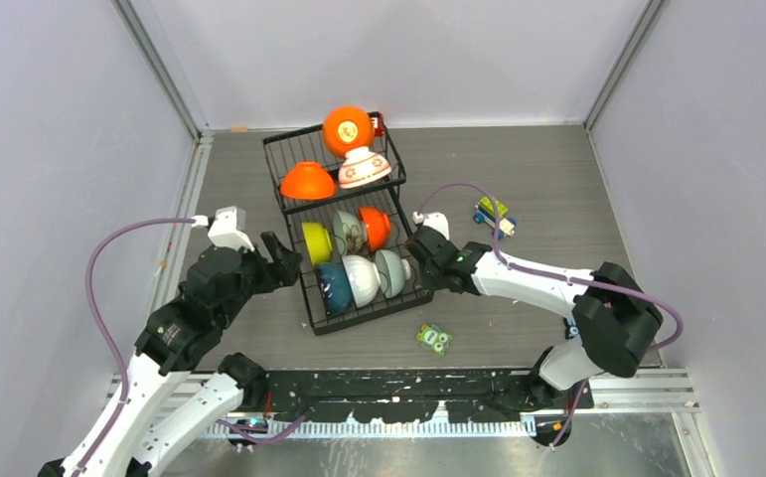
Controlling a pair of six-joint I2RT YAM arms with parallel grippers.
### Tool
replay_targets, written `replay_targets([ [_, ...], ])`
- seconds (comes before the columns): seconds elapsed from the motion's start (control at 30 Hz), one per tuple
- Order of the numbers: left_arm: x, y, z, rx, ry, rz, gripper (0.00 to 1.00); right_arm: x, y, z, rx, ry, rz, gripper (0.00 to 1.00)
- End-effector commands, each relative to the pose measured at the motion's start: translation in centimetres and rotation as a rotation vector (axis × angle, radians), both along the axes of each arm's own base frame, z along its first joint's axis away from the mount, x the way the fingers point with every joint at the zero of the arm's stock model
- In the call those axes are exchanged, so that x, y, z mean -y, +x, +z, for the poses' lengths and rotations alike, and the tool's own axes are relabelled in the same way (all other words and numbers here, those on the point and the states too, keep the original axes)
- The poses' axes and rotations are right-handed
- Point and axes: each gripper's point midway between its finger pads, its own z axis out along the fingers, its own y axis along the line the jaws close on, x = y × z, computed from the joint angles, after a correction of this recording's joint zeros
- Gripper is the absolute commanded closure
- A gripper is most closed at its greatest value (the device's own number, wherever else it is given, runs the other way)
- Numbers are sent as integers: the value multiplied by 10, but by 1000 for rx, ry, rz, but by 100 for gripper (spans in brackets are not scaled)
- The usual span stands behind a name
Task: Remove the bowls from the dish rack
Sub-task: Move the dish rack to the center of the board.
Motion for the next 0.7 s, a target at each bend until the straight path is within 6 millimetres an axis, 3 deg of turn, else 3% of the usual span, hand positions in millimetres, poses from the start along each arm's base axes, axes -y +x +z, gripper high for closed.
replay_targets([
  [0.0,9,10,26,89,-43,-25,23,41,-1,13,54,-46,-158,99],
  [0.17,22,6,22,81,-73,-89,19,46,-10,15,52,-19,-165,99],
  [0.33,26,1,12,57,-84,-116,14,44,-10,30,71,24,-157,99],
  [0.4,26,-1,10,51,-87,-120,12,41,-10,38,79,50,-149,88],
  [0.53,28,-5,10,47,-98,-139,9,35,-10,58,97,101,-134,47],
  [0.57,30,-6,9,45,-101,-149,2,33,-10,63,99,117,-132,40],
  [0.67,36,-9,10,43,-109,-191,0,28,-10,81,114,165,-127,23],
])
